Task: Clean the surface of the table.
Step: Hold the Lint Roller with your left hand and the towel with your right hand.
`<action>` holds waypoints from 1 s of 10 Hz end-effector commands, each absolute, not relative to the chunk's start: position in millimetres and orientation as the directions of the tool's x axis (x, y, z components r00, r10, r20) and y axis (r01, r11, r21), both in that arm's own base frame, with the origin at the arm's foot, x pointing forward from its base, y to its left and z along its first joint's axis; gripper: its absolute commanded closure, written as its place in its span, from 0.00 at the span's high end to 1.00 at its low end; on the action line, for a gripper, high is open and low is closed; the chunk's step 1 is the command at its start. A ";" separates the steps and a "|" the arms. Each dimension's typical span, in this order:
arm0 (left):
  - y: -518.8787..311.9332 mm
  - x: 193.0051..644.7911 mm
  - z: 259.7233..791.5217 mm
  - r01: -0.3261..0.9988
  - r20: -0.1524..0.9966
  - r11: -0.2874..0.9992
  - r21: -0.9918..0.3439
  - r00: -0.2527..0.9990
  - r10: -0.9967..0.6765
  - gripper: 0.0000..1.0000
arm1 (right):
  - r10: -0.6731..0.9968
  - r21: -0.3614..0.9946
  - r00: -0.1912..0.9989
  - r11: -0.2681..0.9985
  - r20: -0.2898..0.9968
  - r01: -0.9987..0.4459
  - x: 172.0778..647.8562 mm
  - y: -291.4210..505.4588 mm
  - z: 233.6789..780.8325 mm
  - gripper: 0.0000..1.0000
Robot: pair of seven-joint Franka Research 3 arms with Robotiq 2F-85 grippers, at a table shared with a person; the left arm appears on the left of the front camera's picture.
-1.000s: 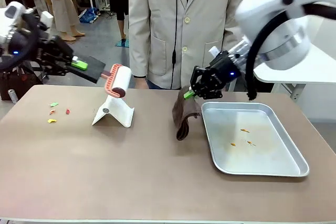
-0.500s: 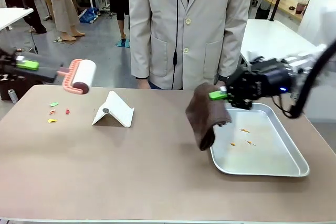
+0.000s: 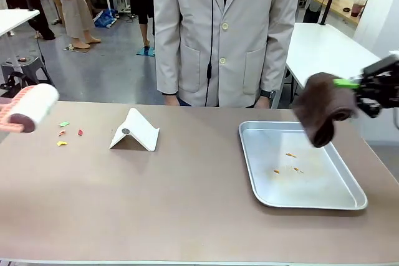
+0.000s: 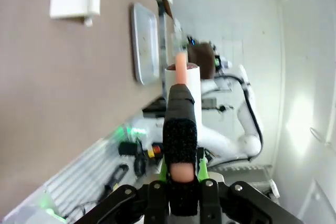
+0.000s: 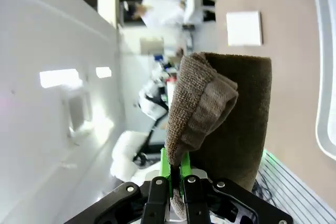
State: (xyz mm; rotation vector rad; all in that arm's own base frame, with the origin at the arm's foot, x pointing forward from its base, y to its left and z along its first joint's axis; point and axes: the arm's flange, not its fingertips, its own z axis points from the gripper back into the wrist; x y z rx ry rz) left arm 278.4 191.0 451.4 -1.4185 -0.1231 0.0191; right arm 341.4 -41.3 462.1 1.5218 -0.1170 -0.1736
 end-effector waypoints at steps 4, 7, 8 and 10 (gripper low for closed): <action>269.9 278.5 413.3 0.087 0.092 0.101 -0.991 0.995 0.041 0.02 | -0.325 0.991 0.938 -0.017 0.121 -0.133 270.6 -114.5 403.2 0.00; 289.8 285.8 392.8 0.091 0.097 0.052 -0.995 0.986 0.134 0.02 | -0.364 0.974 0.911 -0.037 0.194 -0.222 257.7 -132.6 376.8 0.00; 289.3 288.7 389.4 0.082 0.088 0.040 -0.996 0.984 0.155 0.02 | -0.366 0.969 0.906 -0.035 0.214 -0.243 257.0 -131.5 373.3 0.00; 289.3 285.4 383.2 0.055 0.065 0.077 -0.996 0.989 0.134 0.02 | -0.377 0.980 0.910 -0.028 0.174 -0.199 288.0 -168.3 386.3 0.00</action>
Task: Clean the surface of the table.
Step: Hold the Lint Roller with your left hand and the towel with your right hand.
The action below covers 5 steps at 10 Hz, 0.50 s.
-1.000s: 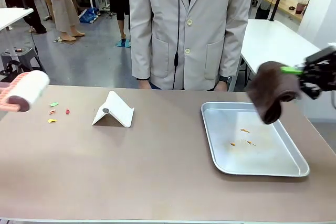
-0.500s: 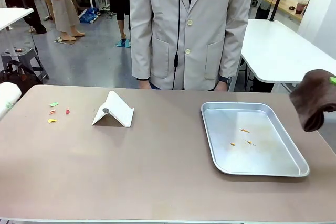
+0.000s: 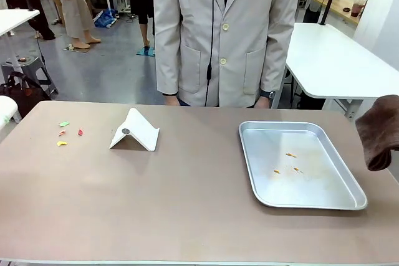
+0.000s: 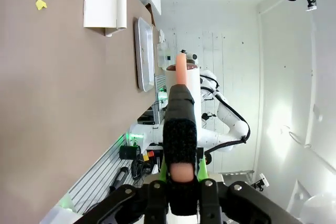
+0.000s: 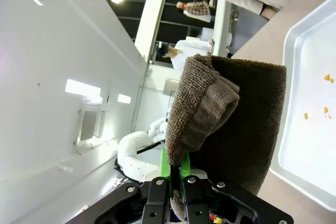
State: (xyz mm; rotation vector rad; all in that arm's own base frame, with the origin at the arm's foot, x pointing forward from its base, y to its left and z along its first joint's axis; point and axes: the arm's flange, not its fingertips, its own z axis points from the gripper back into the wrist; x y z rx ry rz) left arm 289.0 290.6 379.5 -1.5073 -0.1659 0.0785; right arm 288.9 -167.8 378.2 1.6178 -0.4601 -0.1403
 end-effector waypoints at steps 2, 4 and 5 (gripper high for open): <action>289.3 285.4 383.2 0.055 0.065 0.077 -0.996 0.989 0.134 0.02 | -0.377 0.980 0.910 -0.028 0.174 -0.199 288.0 -168.3 386.3 0.00; 289.3 285.4 383.2 0.055 0.065 0.077 -0.996 0.989 0.134 0.02 | -0.377 0.980 0.910 -0.028 0.174 -0.199 288.0 -168.3 386.3 0.00; 289.3 285.4 383.2 0.055 0.065 0.077 -0.996 0.989 0.134 0.02 | -0.377 0.980 0.910 -0.028 0.174 -0.199 288.0 -168.3 386.3 0.00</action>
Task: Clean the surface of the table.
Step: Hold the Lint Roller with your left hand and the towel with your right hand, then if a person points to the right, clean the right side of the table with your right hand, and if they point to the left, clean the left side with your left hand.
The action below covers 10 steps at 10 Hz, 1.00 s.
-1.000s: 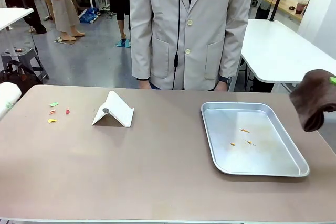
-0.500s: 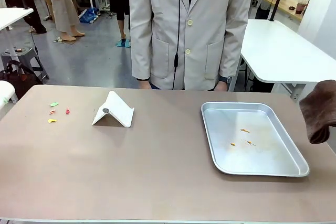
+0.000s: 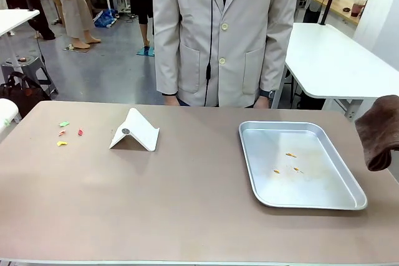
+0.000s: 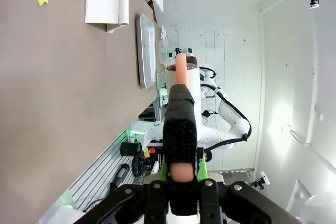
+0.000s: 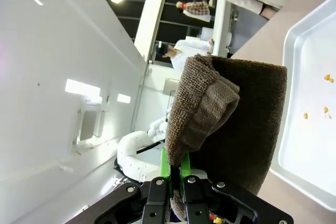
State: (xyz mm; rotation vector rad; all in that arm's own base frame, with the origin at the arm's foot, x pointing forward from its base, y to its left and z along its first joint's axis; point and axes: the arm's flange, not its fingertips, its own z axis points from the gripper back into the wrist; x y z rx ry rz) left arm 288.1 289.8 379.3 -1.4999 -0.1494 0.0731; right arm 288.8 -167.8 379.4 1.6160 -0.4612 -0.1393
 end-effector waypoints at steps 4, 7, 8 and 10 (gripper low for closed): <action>289.3 285.4 383.2 0.055 0.065 0.077 -0.996 0.989 0.134 0.02 | -0.377 0.980 0.910 -0.028 0.174 -0.199 288.0 -168.3 386.3 0.00; 289.3 285.4 383.2 0.055 0.065 0.077 -0.996 0.989 0.134 0.02 | -0.377 0.980 0.910 -0.028 0.174 -0.199 288.0 -168.3 386.3 0.00; 289.3 285.4 383.2 0.055 0.065 0.077 -0.996 0.989 0.134 0.02 | -0.377 0.980 0.910 -0.028 0.174 -0.199 288.0 -168.3 386.3 0.00; 289.3 285.4 383.2 0.055 0.065 0.077 -0.996 0.989 0.134 0.02 | -0.377 0.980 0.910 -0.028 0.174 -0.199 288.0 -168.3 386.3 0.00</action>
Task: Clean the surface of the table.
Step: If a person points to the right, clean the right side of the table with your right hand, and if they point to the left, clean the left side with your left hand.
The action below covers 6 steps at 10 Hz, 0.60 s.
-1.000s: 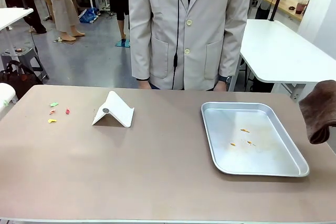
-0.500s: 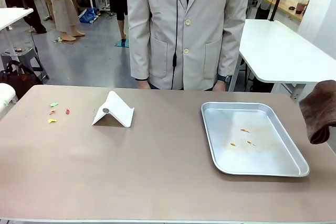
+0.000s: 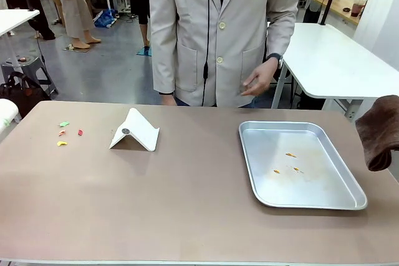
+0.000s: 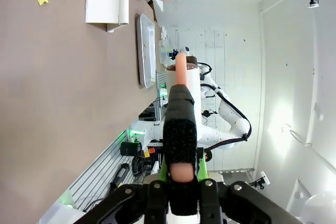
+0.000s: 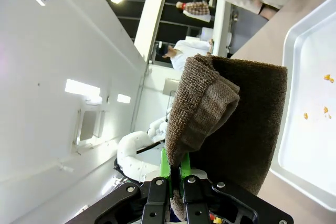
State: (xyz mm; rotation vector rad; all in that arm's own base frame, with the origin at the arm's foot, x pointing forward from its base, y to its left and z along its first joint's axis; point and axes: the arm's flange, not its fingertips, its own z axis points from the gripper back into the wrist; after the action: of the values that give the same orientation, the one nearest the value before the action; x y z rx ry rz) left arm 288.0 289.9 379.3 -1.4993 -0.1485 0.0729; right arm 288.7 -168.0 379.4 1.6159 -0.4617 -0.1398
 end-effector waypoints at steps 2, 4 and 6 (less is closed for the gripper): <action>289.3 285.4 383.2 0.055 0.065 0.077 -0.996 0.989 0.134 0.02 | -0.377 0.980 0.910 -0.028 0.174 -0.199 288.0 -168.3 386.3 0.00; 289.3 285.4 383.2 0.055 0.065 0.077 -0.996 0.989 0.134 0.02 | -0.377 0.980 0.910 -0.028 0.174 -0.199 288.0 -168.3 386.3 0.00; 289.3 285.4 383.2 0.055 0.065 0.077 -0.996 0.989 0.134 0.02 | -0.377 0.980 0.910 -0.028 0.174 -0.199 288.0 -168.3 386.3 0.00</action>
State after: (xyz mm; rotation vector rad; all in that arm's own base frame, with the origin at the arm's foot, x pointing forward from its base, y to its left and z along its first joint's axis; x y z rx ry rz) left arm 288.0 289.9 379.3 -1.4992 -0.1483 0.0728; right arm 288.7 -168.0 379.4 1.6158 -0.4618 -0.1399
